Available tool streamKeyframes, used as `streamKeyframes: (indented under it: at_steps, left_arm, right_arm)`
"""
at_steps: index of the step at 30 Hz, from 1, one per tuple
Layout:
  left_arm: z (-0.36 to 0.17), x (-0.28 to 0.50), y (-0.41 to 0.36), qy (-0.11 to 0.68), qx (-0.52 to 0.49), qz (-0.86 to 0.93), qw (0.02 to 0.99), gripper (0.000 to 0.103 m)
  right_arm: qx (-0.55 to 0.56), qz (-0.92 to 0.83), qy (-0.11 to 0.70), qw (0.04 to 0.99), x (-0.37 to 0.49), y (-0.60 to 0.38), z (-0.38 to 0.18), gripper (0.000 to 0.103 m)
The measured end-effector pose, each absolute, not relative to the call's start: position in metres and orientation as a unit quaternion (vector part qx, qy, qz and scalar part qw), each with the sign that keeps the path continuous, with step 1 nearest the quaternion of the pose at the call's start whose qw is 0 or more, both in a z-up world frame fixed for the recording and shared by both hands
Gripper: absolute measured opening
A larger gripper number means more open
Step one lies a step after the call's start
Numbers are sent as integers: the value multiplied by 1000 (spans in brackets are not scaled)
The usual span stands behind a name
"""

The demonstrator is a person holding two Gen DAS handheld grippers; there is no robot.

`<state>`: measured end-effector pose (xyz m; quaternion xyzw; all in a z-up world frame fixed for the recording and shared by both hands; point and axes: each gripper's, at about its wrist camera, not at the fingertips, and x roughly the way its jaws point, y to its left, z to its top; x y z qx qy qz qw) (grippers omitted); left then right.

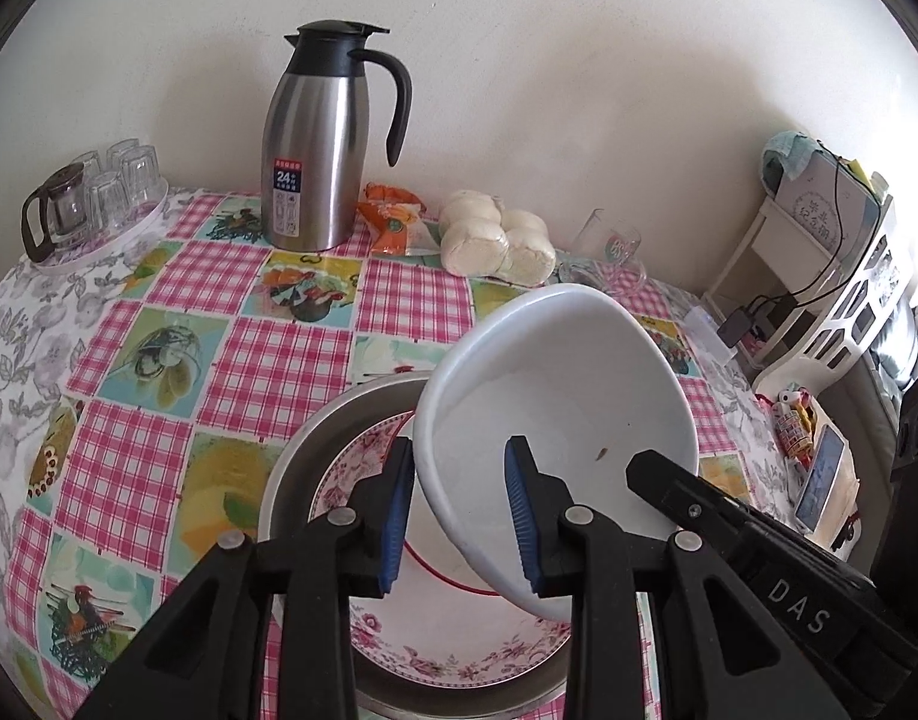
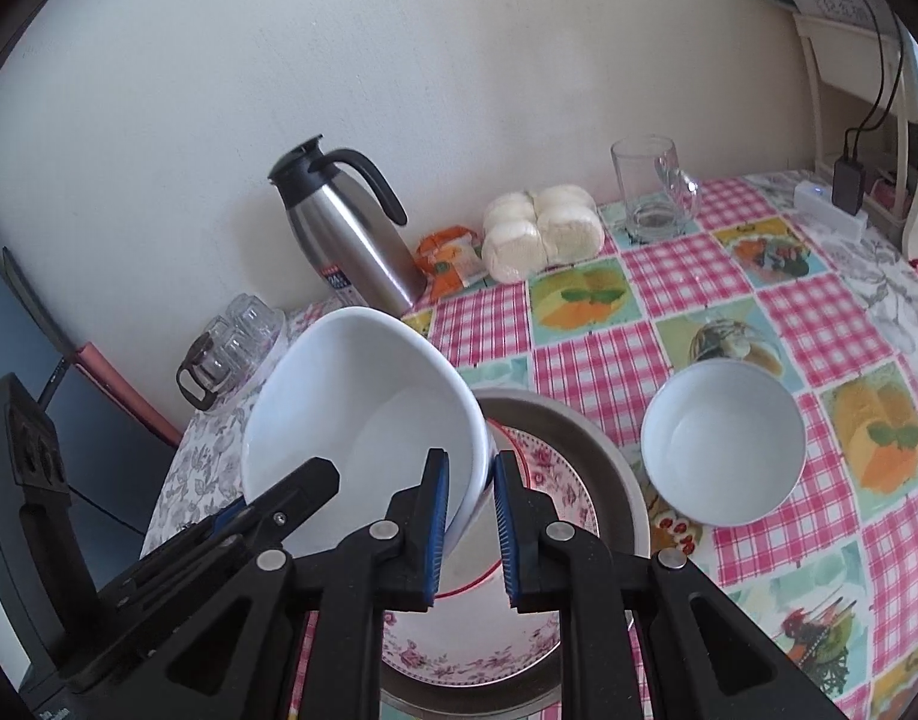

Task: Organize plates and bowls
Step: 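Lower the white square bowl into the strawberry-print bowl in the basin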

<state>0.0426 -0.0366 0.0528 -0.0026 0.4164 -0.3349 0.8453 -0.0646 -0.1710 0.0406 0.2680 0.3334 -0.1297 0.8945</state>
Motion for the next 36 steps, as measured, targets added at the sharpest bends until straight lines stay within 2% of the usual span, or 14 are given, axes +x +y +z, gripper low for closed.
streamKeyframes:
  at_steps: [23,36]
  left_arm:
    - [35,56,-33,458,-26,-328,826,31]
    - [29,62,-28,472,-43,-325,818,31]
  right_arm:
    - [294,-133,391,862,-51,-177,7,22]
    - [294,-131,382,866,-53,-177,11,22]
